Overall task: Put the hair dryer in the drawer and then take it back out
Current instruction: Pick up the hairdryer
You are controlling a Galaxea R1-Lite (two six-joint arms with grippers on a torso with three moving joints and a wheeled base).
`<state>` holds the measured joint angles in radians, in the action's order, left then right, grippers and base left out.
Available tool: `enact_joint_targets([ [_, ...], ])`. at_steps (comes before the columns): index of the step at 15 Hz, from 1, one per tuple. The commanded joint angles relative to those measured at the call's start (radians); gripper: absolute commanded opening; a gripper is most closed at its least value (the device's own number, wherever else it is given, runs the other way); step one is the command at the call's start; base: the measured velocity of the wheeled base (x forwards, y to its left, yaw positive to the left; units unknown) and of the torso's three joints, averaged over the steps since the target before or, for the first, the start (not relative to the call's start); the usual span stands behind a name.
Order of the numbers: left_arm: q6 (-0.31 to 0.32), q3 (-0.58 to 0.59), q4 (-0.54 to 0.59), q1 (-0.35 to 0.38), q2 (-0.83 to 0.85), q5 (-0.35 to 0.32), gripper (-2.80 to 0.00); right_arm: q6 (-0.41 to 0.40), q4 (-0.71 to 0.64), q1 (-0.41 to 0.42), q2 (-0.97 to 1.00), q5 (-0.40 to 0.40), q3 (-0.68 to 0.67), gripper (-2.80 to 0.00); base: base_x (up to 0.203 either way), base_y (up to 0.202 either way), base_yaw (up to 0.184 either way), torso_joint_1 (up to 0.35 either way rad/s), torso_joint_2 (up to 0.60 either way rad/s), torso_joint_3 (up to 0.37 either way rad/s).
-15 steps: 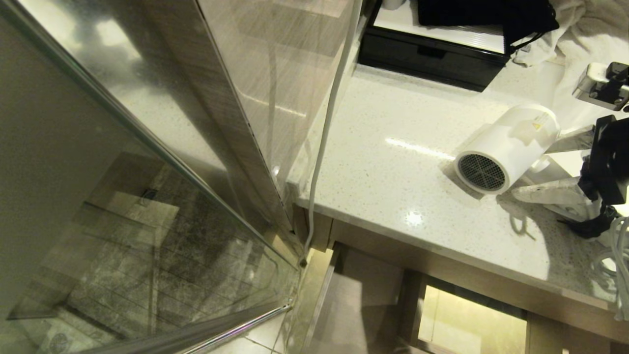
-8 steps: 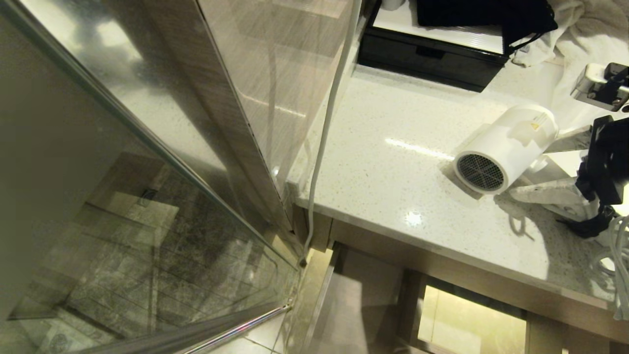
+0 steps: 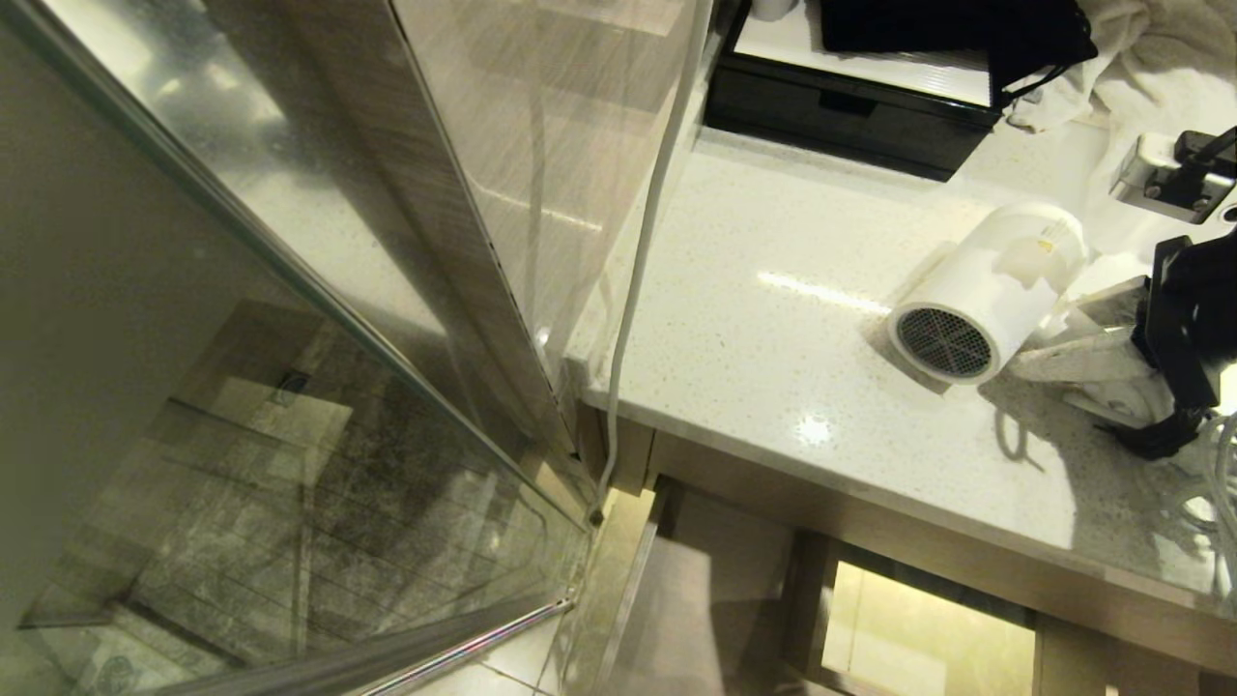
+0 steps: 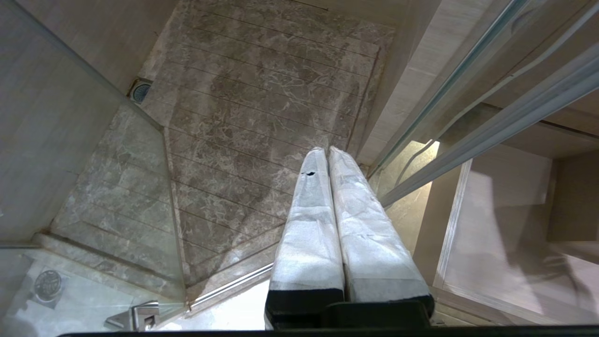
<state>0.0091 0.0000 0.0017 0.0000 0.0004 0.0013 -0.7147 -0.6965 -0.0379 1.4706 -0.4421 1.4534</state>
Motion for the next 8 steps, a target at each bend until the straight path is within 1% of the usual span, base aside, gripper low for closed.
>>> enact_joint_targets([
  [1,0.000,-0.001,0.000,0.000,0.000,0.000,-2.80,-0.003,-0.006,0.000,-0.010,0.000,0.001,-2.80,0.000,0.000,0.000,0.000,0.00,0.000],
  [5,0.000,0.000,0.000,0.000,0.000,0.000,-2.80,0.004,-0.044,0.001,-0.050,0.003,0.015,-2.80,0.000,0.000,0.000,0.000,0.00,0.000],
  [8,0.000,0.000,0.000,0.000,0.000,0.000,-2.80,0.007,-0.072,0.017,-0.091,0.003,0.020,-2.80,0.000,0.000,0.000,0.000,0.00,0.000],
])
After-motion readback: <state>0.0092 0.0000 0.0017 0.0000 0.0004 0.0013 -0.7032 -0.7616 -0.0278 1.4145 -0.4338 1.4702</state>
